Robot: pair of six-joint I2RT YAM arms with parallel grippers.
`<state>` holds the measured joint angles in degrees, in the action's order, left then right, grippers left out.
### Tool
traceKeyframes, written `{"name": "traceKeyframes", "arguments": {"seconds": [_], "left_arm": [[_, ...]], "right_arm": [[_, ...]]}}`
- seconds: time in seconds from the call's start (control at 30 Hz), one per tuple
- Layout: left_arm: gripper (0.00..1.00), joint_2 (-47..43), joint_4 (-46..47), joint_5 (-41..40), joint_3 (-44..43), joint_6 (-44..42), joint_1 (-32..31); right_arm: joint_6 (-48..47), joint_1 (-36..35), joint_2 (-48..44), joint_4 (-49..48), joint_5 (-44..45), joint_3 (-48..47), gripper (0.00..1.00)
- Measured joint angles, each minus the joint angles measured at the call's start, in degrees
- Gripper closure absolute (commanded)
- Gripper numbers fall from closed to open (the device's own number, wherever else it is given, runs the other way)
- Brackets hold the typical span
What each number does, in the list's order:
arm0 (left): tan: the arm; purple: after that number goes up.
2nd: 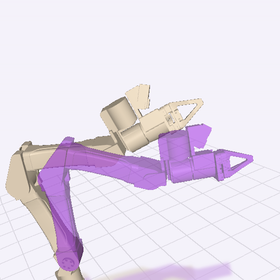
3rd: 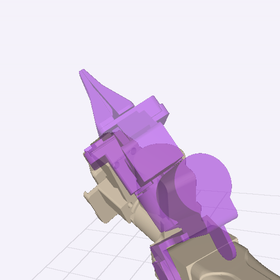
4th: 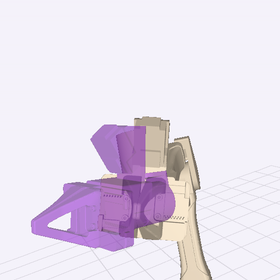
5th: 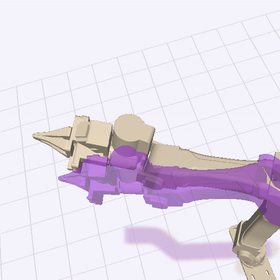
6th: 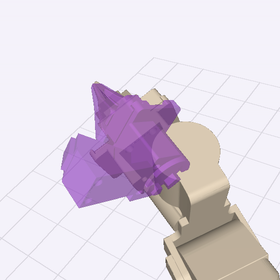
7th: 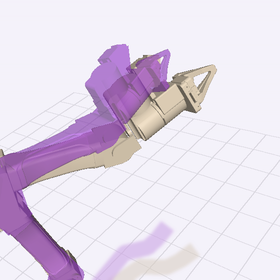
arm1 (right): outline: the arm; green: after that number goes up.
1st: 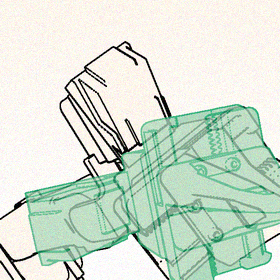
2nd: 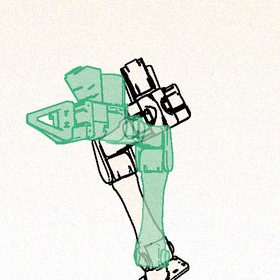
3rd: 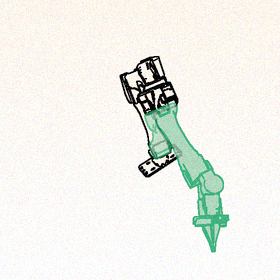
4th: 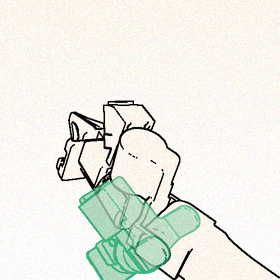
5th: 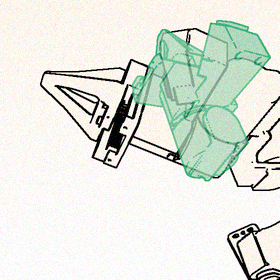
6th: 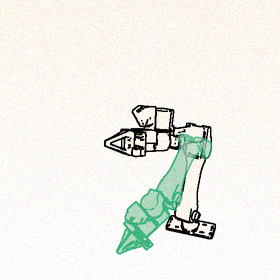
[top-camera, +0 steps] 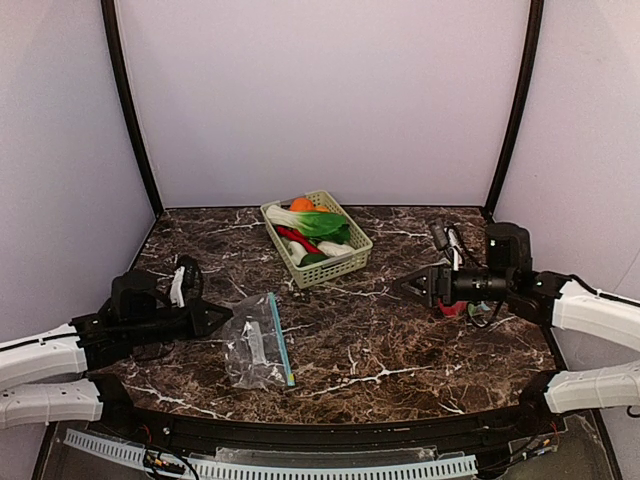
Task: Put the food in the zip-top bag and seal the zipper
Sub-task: Pick up the zipper food storage bag at the corner of the board, then pass from the left arm to the right
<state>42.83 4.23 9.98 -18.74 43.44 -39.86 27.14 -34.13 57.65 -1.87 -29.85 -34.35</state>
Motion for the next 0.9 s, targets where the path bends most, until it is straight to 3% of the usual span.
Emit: {"name": "traceKeyframes", "arguments": {"seconds": [0.2, 0.47, 0.63, 0.9], "left_arm": [[0.99, 5.2, 9.3, 5.8, -8.5, -4.0, 0.0], [0.99, 16.0, 22.6, 16.3, -18.5, -1.6, 0.0], [0.99, 20.0, 28.8, 23.7, -19.9, 0.2, 0.0], [0.99, 20.3, 32.9, 27.1, -19.9, 0.9, 0.0]], "right_arm": [[2.2, -4.3, 1.9, -5.3, -5.0, 1.6, 0.16], [5.9, -9.9, 4.2, -13.6, -8.6, 3.4, 0.25], [7.5, -10.4, 4.5, -17.1, -9.5, 3.5, 0.28], [7.7, -13.1, 9.3, -19.7, -12.4, 3.1, 0.43]]}}
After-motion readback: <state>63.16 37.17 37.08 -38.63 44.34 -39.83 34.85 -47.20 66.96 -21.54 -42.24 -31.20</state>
